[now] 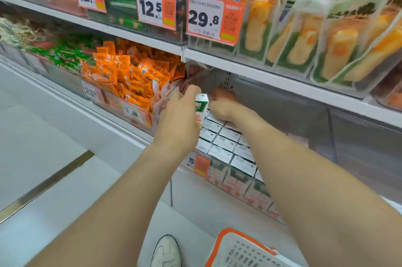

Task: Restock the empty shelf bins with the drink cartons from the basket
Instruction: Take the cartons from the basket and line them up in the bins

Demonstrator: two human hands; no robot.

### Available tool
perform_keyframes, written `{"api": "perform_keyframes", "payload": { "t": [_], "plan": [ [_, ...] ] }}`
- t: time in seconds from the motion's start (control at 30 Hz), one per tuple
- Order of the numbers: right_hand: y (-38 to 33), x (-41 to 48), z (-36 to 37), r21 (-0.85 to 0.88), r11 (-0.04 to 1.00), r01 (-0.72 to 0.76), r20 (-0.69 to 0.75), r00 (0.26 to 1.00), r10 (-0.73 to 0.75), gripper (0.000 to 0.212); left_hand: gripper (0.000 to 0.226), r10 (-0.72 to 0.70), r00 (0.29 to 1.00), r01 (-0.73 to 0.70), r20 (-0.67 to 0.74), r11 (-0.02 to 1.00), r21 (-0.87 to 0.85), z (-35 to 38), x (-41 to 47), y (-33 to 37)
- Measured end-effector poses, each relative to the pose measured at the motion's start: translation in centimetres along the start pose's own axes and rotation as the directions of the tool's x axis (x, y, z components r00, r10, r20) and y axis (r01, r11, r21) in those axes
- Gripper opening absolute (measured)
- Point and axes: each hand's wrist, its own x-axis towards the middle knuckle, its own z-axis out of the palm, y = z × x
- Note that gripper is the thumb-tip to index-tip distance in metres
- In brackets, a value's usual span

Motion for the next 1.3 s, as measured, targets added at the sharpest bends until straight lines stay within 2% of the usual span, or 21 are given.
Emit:
{"api": "perform_keyframes", "payload": {
  "t": [0.13,0.2,0.3,0.4,0.53,0.7,0.8,0.87,0.9,0.97,1.0,1.07,1.17,1.3],
  "plan": [
    [0.7,-1.6,-1.5,-0.067,0.994,0.081,0.087,0.993,-0.075,0.034,0.061,0.032,0.999,-0.031,0.018,0.999,-0.021,0.0,0.3,-0.1],
    [0.7,-3.6,-2.1,-0.045,0.993,0.105,0.066,0.993,-0.102,0.038,0.060,0.062,0.998,-0.062,0.015,0.998,-0.022,-0.2,0.3,0.0],
    [0.2,-8.9,-3.1,0.178,0.973,0.146,-0.097,0.987,-0.130,0.049,0.064,0.099,0.994,-0.096,0.042,0.993,-0.062,-0.6,0.0,1.0],
    [0.1,-15.7,-4.6,0.445,0.860,0.250,-0.300,0.946,-0.120,0.052,0.062,0.136,0.987,-0.112,0.088,0.966,-0.235,-1.2,-0.9,2.8],
    [1.5,-22.8,-6.5,0.463,0.820,0.337,-0.462,0.881,-0.102,0.037,0.045,0.265,0.949,-0.170,0.170,0.887,-0.430,-1.9,-2.9,5.9],
    [4.9,-28.7,-9.0,0.428,0.844,0.323,-0.548,0.835,-0.041,0.031,0.032,0.379,0.870,-0.081,0.316,0.742,-0.666,-2.2,-6.4,10.8],
    [7.4,-31.3,-10.9,0.404,0.876,0.265,-0.510,0.860,-0.025,0.026,0.028,0.452,0.808,-0.055,0.378,0.697,-0.715,-1.1,-8.4,13.9],
    [9.4,-32.7,-12.3,0.384,0.901,0.204,-0.469,0.883,0.000,0.020,0.025,0.467,0.794,-0.060,0.388,0.696,-0.716,0.3,-9.4,15.6],
    [10.4,-33.4,-13.0,0.380,0.911,0.161,-0.452,0.891,0.031,0.018,0.023,0.477,0.801,-0.104,0.363,0.707,-0.700,1.1,-9.8,16.4],
    [12.4,-34.7,-14.7,0.381,0.921,0.085,-0.441,0.892,0.100,0.017,0.019,0.514,0.823,-0.292,0.240,0.747,-0.597,2.9,-10.7,17.7],
    [13.5,-35.5,-15.5,0.352,0.934,0.059,-0.451,0.885,0.114,0.018,0.017,0.549,0.818,-0.397,0.174,0.757,-0.520,3.7,-11.1,18.2],
    [15.3,-36.8,-17.4,0.174,0.984,0.031,-0.485,0.873,0.058,0.025,0.013,0.639,0.761,-0.566,0.116,0.740,-0.362,5.1,-11.8,19.0],
    [17.7,-38.3,-19.6,-0.169,0.985,-0.021,-0.432,0.900,-0.055,0.032,0.014,0.707,0.679,-0.679,0.197,0.707,-0.196,6.8,-12.9,19.9],
    [20.9,-38.4,-19.5,-0.369,0.900,-0.230,-0.241,0.959,0.147,0.034,0.027,0.681,0.628,-0.689,0.376,0.711,-0.136,8.4,-14.7,21.7]
  ]
}}
